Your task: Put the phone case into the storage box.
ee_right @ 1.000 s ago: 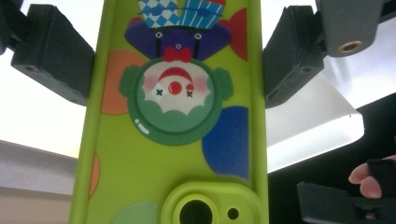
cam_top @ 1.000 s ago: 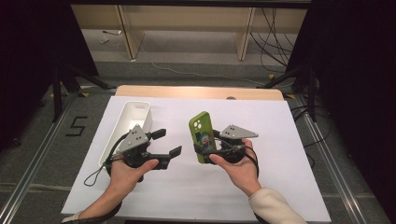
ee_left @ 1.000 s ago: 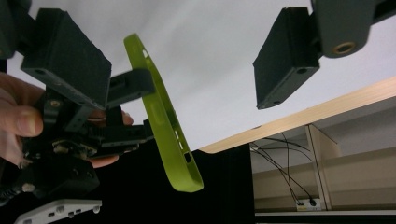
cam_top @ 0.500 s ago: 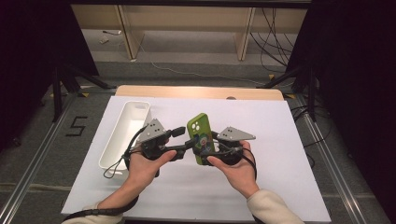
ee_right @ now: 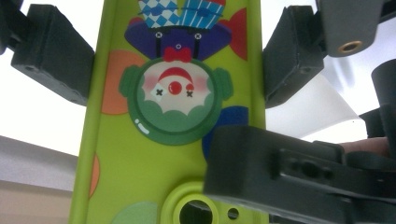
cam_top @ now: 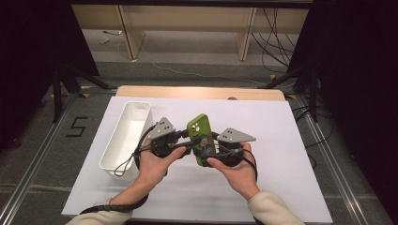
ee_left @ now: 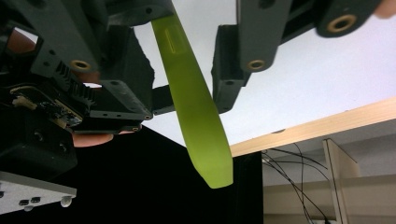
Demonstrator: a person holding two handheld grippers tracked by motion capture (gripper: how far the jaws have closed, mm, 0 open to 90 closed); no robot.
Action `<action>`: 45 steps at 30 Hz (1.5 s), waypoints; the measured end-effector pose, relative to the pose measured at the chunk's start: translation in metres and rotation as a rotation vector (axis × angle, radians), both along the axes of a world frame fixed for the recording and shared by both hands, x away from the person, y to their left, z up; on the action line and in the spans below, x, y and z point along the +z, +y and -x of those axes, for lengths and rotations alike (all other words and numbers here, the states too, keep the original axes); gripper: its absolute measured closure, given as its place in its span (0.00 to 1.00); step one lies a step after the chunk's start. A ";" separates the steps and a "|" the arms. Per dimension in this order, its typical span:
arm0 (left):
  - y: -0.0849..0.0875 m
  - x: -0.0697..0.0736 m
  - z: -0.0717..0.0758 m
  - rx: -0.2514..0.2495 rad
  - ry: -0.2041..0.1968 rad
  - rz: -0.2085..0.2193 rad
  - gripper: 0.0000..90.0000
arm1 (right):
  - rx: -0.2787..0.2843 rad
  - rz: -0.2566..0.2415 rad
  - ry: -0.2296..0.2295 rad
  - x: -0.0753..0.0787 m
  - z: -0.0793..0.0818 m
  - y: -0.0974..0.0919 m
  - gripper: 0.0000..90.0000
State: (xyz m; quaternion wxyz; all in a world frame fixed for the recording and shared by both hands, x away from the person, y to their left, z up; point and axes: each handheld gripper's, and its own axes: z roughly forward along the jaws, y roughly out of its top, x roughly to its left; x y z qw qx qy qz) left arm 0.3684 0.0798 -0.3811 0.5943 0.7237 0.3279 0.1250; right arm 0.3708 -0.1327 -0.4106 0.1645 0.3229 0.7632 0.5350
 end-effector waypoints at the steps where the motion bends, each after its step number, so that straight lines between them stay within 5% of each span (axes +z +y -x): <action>1: 0.000 0.000 0.000 -0.003 0.003 0.001 0.67 | 0.000 0.001 -0.001 0.000 0.000 0.000 0.19; 15: 0.003 0.000 -0.003 -0.055 0.044 0.051 0.85 | 0.006 0.019 -0.007 -0.002 0.000 0.003 0.18; 28: 0.015 0.010 -0.006 -0.117 0.024 0.074 0.86 | 0.075 0.020 0.020 -0.002 -0.003 -0.002 0.08; 37: 0.033 0.017 -0.010 -0.220 -0.022 0.069 0.86 | 0.109 0.000 0.049 -0.004 -0.004 -0.020 0.17; 45: 0.047 0.016 -0.007 -0.320 -0.019 0.090 0.86 | 0.173 0.017 0.080 -0.013 0.002 -0.035 0.20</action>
